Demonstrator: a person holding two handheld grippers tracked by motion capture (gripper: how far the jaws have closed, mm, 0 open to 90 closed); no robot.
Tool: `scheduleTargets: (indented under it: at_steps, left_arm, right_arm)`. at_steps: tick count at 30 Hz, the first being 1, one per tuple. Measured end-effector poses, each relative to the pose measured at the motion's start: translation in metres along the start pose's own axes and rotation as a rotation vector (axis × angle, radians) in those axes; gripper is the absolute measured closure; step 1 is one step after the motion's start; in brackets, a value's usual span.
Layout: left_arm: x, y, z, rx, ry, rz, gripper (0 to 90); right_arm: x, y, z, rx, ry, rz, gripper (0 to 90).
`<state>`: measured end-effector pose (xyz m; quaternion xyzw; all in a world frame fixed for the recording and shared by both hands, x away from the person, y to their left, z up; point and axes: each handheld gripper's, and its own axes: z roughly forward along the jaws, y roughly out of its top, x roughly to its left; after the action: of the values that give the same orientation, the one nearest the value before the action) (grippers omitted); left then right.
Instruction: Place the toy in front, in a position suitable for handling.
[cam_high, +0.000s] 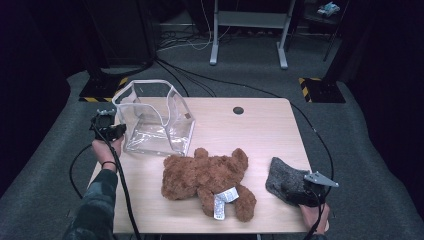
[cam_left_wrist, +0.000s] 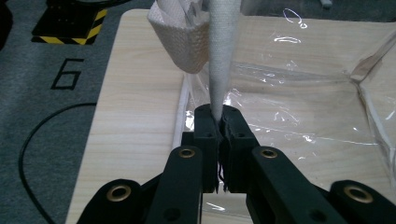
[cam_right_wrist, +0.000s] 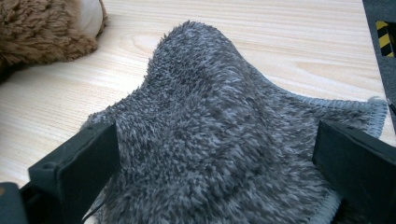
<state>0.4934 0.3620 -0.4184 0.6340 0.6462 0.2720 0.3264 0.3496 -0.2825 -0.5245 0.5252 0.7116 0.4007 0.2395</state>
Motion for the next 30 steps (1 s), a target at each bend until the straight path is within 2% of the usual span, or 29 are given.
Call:
scheduleTargets:
  at_steps: [6, 7, 14, 19, 22, 24, 27, 30]
  left_arm:
    - [0.015, -0.005, -0.006, -0.013, 0.03, -0.027, 86.0]
    - [0.017, -0.006, -0.007, -0.019, 0.036, -0.042, 85.9]
    - [0.033, -0.014, -0.018, -0.024, 0.092, -0.052, 85.5]
    - [0.039, -0.02, -0.024, -0.041, 0.1, -0.059, 84.2]
    - [0.039, -0.022, -0.029, -0.055, 0.112, -0.078, 73.7]
    - [0.037, -0.025, -0.033, -0.06, 0.117, -0.077, 57.8]
    - [0.032, -0.032, -0.041, -0.076, 0.081, -0.081, 42.2]
    - [0.023, -0.042, -0.049, -0.087, 0.036, -0.06, 34.0]
  right_arm:
    - [0.001, 0.0, 0.0, 0.003, -0.004, 0.003, 0.2]
    - [0.001, 0.0, 0.0, 0.003, -0.004, 0.004, 0.2]
    - [0.001, 0.0, 0.0, 0.008, -0.008, 0.005, 0.4]
    - [0.002, 0.0, 0.0, 0.013, -0.013, 0.004, 0.4]
    - [0.002, 0.0, 0.0, 0.016, -0.011, 0.002, 0.5]
    - [0.002, 0.0, 0.0, 0.016, -0.011, 0.001, 0.6]
    - [0.002, 0.0, 0.001, 0.019, -0.015, 0.001, 0.8]
    - [0.002, 0.0, 0.001, 0.022, -0.016, 0.0, 0.9]
